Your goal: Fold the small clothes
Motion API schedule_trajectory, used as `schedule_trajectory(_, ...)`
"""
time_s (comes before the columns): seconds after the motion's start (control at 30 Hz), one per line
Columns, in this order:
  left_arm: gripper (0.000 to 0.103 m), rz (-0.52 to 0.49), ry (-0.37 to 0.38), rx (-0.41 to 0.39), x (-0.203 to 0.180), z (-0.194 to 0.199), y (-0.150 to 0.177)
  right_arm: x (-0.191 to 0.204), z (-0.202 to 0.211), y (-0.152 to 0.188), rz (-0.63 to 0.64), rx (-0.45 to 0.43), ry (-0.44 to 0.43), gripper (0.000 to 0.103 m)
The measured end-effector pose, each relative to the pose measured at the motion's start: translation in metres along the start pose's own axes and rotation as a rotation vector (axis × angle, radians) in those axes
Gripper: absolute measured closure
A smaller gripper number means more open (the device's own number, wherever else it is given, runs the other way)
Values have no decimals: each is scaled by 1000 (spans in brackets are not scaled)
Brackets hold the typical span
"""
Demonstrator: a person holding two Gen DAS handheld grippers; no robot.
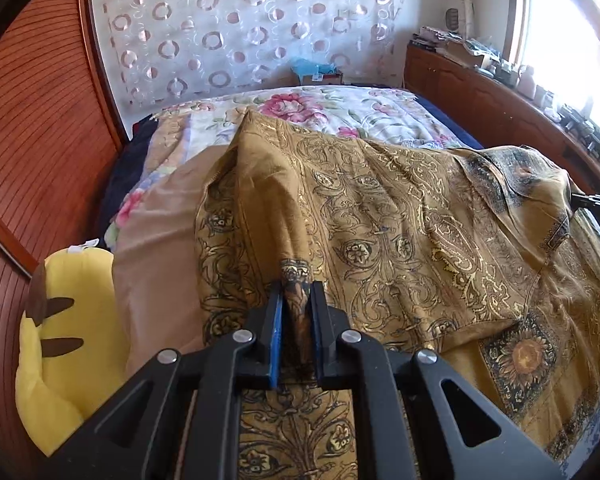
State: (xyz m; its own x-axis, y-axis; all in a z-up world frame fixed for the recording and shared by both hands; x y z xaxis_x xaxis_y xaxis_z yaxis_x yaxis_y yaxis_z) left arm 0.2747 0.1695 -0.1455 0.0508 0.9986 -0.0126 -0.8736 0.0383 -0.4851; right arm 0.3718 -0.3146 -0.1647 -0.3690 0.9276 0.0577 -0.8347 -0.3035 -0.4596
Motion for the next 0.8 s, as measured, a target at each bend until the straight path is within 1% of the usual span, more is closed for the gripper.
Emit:
schedule_trajectory(0.03, 100, -5, 13, -12, -2, 3, 0, 2, 2, -1, 5, -7, 2, 98)
schedule_trajectory(0.07, 103, -8, 16, -26, -3, 8, 0, 3, 5, -2, 6, -18, 2, 99)
schedule_trajectory(0.1, 103, -5, 15, -39, -2, 12, 0, 4, 12, -3, 8, -39, -9, 99)
schedule_trajectory(0.23, 103, 10, 27, -102, -2, 41, -2, 9, 40, -7, 13, -104, -9, 100)
schedule_trajectory(0.43, 103, 24, 46, -167, -3, 80, 7, 15, 85, -8, 36, -168, -5, 101)
schedule_trajectory(0.5, 103, 37, 58, -184, -2, 93, 15, 17, 100, -4, 39, -186, -8, 101)
schedule_trajectory(0.63, 103, 48, 55, -198, -1, 111, 37, 21, 128, 10, 51, -214, -6, 101)
schedule_trajectory(0.8, 103, 58, 53, -185, -4, 125, 77, 28, 156, 43, 75, -217, -9, 101)
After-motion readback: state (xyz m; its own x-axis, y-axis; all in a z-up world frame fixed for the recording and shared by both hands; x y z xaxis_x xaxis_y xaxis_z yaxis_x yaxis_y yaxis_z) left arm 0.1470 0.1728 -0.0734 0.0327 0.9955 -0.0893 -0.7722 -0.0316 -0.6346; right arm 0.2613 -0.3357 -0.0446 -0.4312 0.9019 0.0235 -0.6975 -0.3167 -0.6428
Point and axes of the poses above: each gripper's, at about its wrist camera, not at the fingertips, and z roughly against the way its jaws point, x to its left, y to its underside, the point moved 9 cm from there along -z, roughly the way its jaws point, and after that the axes turned 12 degrees about x, right-handed, at the moved point
